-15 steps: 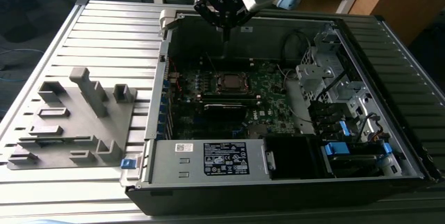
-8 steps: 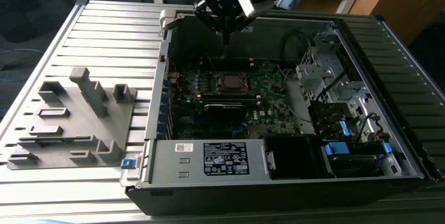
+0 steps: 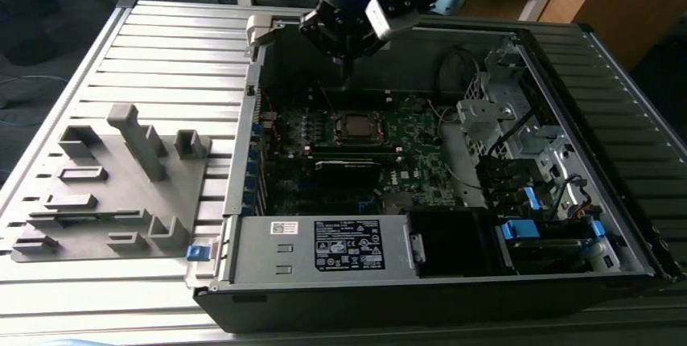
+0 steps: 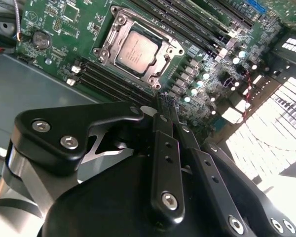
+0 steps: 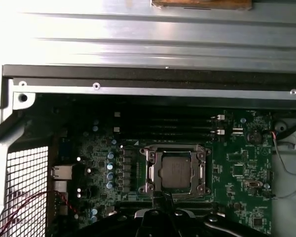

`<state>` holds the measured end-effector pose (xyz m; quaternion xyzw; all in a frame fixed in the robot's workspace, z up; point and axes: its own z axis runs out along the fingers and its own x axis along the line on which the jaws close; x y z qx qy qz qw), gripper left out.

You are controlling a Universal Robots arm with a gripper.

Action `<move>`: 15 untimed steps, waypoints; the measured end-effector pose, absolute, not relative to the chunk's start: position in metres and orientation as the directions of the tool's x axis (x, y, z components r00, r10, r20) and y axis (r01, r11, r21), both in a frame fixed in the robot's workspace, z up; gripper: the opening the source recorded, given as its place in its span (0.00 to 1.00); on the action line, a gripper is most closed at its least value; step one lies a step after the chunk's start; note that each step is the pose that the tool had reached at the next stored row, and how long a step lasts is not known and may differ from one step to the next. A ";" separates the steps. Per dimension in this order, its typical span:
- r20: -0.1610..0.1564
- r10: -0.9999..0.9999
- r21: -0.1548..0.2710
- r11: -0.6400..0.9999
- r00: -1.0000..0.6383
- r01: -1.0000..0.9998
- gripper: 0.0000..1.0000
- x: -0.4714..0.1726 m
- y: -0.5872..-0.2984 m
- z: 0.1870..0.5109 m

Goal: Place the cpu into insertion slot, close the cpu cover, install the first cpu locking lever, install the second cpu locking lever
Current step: 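Close the cpu cover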

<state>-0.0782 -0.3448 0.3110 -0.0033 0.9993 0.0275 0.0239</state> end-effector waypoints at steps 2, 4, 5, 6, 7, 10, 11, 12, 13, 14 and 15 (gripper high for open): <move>-0.048 -0.005 0.055 0.998 -0.999 -0.008 0.11 -0.078 -0.345 0.307; -0.048 -0.005 0.055 0.998 -0.999 -0.008 0.11 -0.078 -0.345 0.304; -0.048 -0.005 0.055 0.998 -0.999 -0.008 0.11 -0.078 -0.345 0.302; -0.048 -0.005 0.055 0.998 -0.999 -0.008 0.11 -0.078 -0.345 0.300; -0.048 -0.005 0.055 0.998 -0.999 -0.008 0.11 -0.078 -0.345 0.298; -0.048 -0.005 0.055 0.998 -0.999 -0.008 0.11 -0.078 -0.345 0.295; -0.048 -0.005 0.055 0.998 -0.999 -0.008 0.11 -0.078 -0.345 0.295; -0.048 -0.005 0.055 0.998 -0.999 -0.008 0.11 -0.078 -0.345 0.295; -0.048 -0.005 0.055 0.998 -0.999 -0.008 0.11 -0.077 -0.345 0.294; -0.048 -0.005 0.055 0.998 -0.999 -0.008 0.11 -0.076 -0.345 0.293; -0.048 -0.005 0.055 0.998 -0.999 -0.008 0.11 -0.076 -0.345 0.292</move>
